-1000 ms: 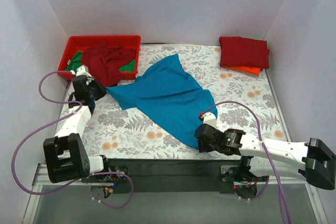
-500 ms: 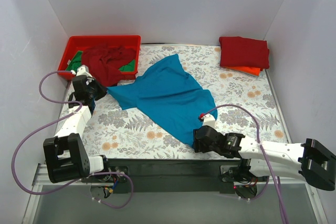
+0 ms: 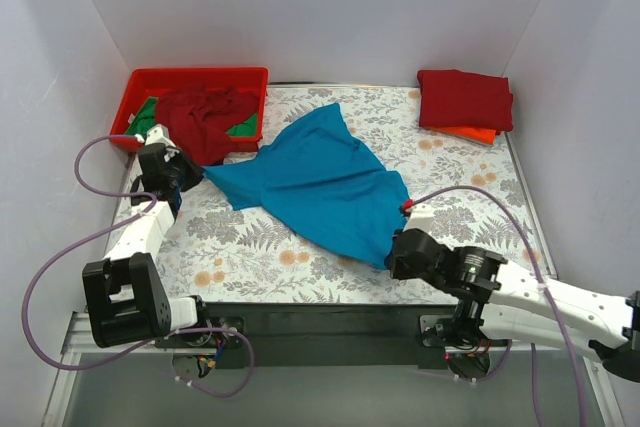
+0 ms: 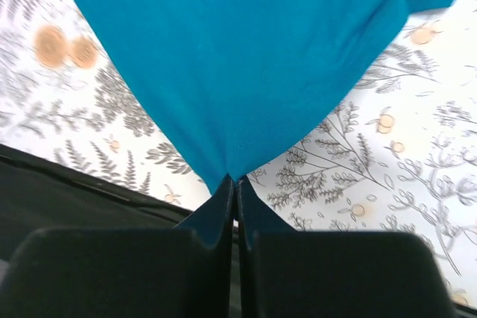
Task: Fold and stack the t-shirts
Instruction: Flatten the tshirt out
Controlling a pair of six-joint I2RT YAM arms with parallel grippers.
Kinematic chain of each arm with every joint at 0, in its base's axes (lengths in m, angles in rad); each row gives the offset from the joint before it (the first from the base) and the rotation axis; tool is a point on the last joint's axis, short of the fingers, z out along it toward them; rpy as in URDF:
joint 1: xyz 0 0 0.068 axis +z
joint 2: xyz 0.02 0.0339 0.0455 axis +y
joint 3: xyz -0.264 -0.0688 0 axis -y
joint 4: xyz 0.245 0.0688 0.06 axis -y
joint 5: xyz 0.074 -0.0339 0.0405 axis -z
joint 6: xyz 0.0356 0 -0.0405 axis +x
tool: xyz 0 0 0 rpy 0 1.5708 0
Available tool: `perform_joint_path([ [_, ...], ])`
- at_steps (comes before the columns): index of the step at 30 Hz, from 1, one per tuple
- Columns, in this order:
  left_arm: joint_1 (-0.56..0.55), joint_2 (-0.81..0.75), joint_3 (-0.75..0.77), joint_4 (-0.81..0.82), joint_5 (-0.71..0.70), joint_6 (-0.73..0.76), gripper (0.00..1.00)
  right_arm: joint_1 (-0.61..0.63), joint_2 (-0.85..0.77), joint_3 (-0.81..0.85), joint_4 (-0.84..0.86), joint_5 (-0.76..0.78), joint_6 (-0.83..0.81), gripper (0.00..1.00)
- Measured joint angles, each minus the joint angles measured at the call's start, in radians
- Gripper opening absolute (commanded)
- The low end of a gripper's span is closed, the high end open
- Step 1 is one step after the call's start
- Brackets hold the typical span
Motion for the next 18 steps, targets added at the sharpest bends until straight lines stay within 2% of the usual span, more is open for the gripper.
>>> perform_joint_path([
  [1,0.0,0.004,0.0,0.0,-0.005,0.0,0.0,0.0,-0.035,0.03,-0.043,0.017,0.009,0.07],
  [2,0.0,0.008,0.0,-0.001,-0.009,0.0,0.0,0.0,-0.072,0.055,-0.085,0.031,0.019,0.21],
  [5,0.0,0.024,0.0,-0.003,-0.015,0.0,0.0,0.0,-0.149,0.091,-0.185,0.07,0.045,0.39],
  [8,0.001,0.026,0.0,-0.002,-0.018,0.0,0.0,0.0,-0.165,0.097,-0.262,0.093,0.061,0.43],
  [12,0.001,0.026,0.0,-0.001,-0.017,0.0,0.0,0.0,-0.091,0.097,-0.308,0.097,0.072,0.42],
  [18,0.001,0.026,0.0,-0.001,-0.013,0.0,0.0,0.001,-0.018,0.032,-0.197,0.032,0.048,0.42],
])
